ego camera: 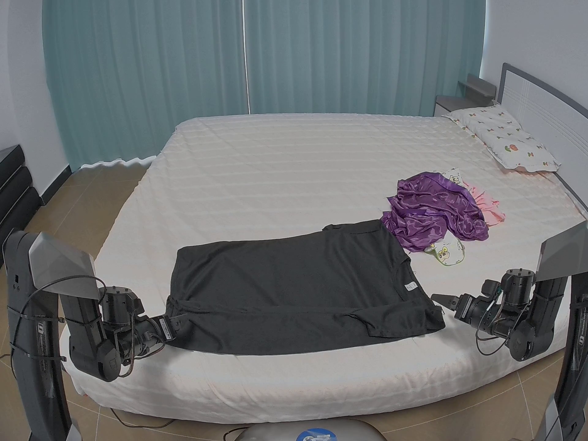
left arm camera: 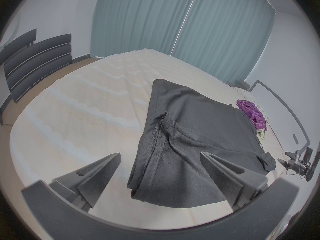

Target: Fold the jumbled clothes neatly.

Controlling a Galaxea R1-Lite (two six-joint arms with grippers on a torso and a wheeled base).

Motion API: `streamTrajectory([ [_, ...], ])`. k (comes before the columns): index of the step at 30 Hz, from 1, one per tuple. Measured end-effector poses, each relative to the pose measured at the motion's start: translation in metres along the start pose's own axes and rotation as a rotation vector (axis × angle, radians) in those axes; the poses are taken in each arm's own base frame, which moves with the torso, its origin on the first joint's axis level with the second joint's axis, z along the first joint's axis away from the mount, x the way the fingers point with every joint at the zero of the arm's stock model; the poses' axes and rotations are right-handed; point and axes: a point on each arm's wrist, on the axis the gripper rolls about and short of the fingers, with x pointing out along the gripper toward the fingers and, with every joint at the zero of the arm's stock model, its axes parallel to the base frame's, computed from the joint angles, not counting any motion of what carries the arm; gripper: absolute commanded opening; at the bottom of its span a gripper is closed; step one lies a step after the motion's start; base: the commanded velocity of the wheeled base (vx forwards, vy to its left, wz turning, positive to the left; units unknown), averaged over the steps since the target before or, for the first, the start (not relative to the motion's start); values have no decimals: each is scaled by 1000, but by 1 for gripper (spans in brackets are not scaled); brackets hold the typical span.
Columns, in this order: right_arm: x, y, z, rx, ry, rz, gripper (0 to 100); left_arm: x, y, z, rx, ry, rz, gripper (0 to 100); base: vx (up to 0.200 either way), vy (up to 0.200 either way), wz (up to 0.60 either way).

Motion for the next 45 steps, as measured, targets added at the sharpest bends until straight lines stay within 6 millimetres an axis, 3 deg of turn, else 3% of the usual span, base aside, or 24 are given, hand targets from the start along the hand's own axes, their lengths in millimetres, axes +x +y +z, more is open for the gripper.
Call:
streamTrajectory([
  [2, -2, 0, -1, 1, 1, -1, 100, 4, 0, -1, 4, 2, 0, 100, 0, 0, 0],
  [3, -3, 1, -2, 0, 0, -1, 100, 6, 0, -2, 6, 4, 0, 0, 0, 0, 0],
  [11, -10, 1, -6, 3, 2, -5, 100, 16, 6, -12, 17, 27, 34, 0, 0, 0, 0],
  [21, -13, 1, -9, 6, 12, -9, 100, 3, 22, -24, 62, 71, 126, 0, 0, 0, 0],
  [32, -11, 2, -11, 5, 19, -5, 100, -2, 21, -26, 66, 75, 130, 0, 0, 0, 0],
  [33, -11, 2, -11, 5, 21, -4, 100, -3, 20, -26, 66, 78, 129, 100, 0, 0, 0],
  [45, -11, 2, -14, 33, 36, -6, 100, -18, 14, -17, -48, 55, 96, 100, 0, 0, 0],
])
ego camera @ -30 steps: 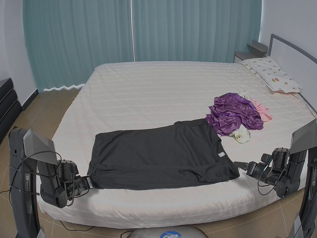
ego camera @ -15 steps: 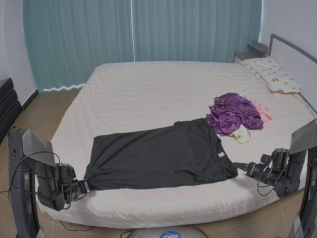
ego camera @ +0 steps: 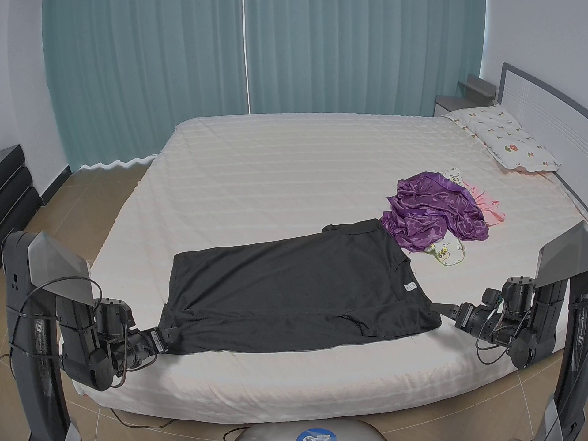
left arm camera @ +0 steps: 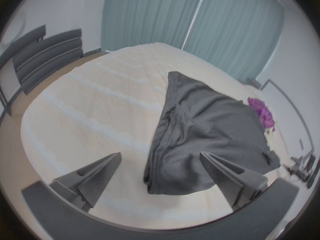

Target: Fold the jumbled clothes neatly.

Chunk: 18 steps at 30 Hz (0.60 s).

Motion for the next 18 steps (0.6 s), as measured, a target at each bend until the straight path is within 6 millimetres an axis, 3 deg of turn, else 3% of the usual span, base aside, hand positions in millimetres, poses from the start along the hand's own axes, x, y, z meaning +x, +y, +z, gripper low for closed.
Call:
streamTrajectory([
  [7, -7, 9, -6, 224, 2, -33, 100, -17, -7, 10, -84, -11, -87, 100, 0, 0, 0],
  [18, -13, 44, -39, 411, 10, -156, 100, -39, -18, 3, -253, 72, -185, 100, 0, 0, 0],
])
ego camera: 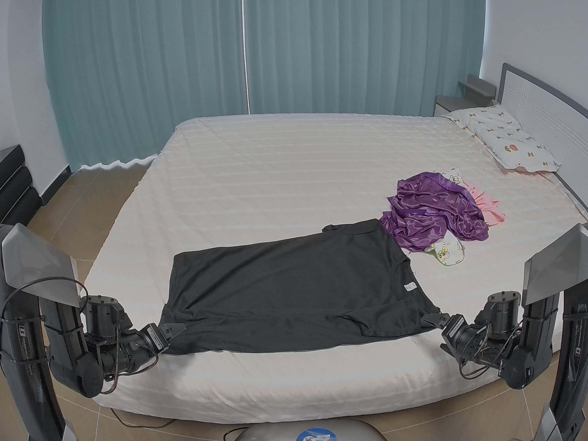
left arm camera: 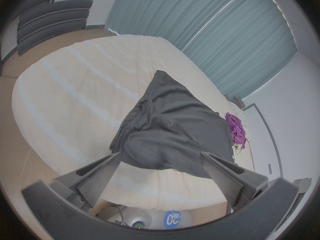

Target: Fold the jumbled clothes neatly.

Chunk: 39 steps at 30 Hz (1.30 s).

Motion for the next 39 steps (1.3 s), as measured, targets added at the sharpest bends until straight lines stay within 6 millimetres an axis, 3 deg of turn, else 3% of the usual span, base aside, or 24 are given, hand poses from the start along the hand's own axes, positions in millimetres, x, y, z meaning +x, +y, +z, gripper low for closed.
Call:
streamTrajectory([
  [8, 9, 5, -16, -29, 8, -23, 100, -3, -2, -2, -54, 13, -11, 100, 0, 0, 0],
  [31, 60, 25, -15, -72, -17, -79, 100, -1, -1, 1, -58, -3, -10, 100, 0, 0, 0],
  [32, 61, 26, -15, -72, -18, -81, 0, -1, -1, 2, -57, -4, -10, 100, 0, 0, 0],
  [39, 64, 29, -13, -75, -33, -70, 0, 1, 0, 2, -59, -7, -8, 100, 0, 0, 0],
])
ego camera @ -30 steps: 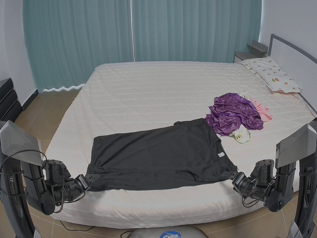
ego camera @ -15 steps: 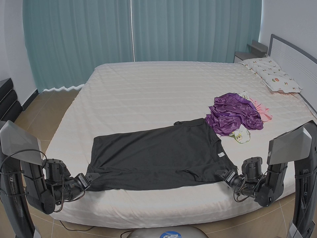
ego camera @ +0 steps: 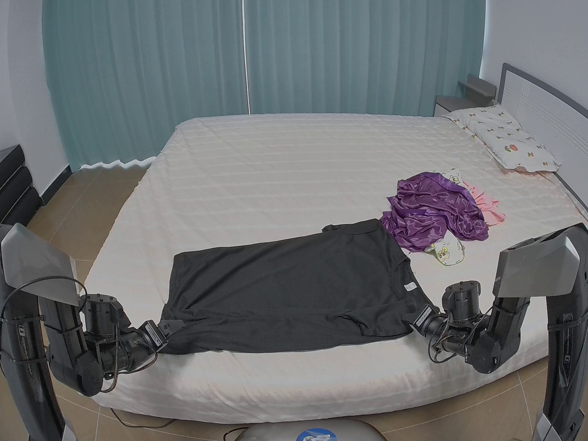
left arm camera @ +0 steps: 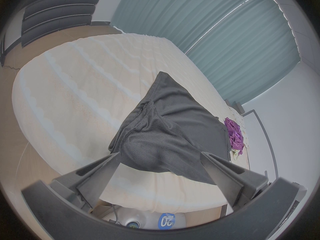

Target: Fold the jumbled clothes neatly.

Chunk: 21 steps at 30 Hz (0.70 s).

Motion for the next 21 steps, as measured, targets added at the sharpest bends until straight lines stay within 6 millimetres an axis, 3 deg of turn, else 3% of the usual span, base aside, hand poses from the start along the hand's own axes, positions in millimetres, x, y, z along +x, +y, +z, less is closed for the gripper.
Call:
streamTrajectory([
  [8, -3, -2, -3, -5, -4, -20, 0, 1, 0, 1, -1, -3, 1, 100, 0, 0, 0],
  [21, -24, -3, 0, -2, 1, -31, 0, 0, 1, 0, 2, -1, 3, 100, 0, 0, 0],
])
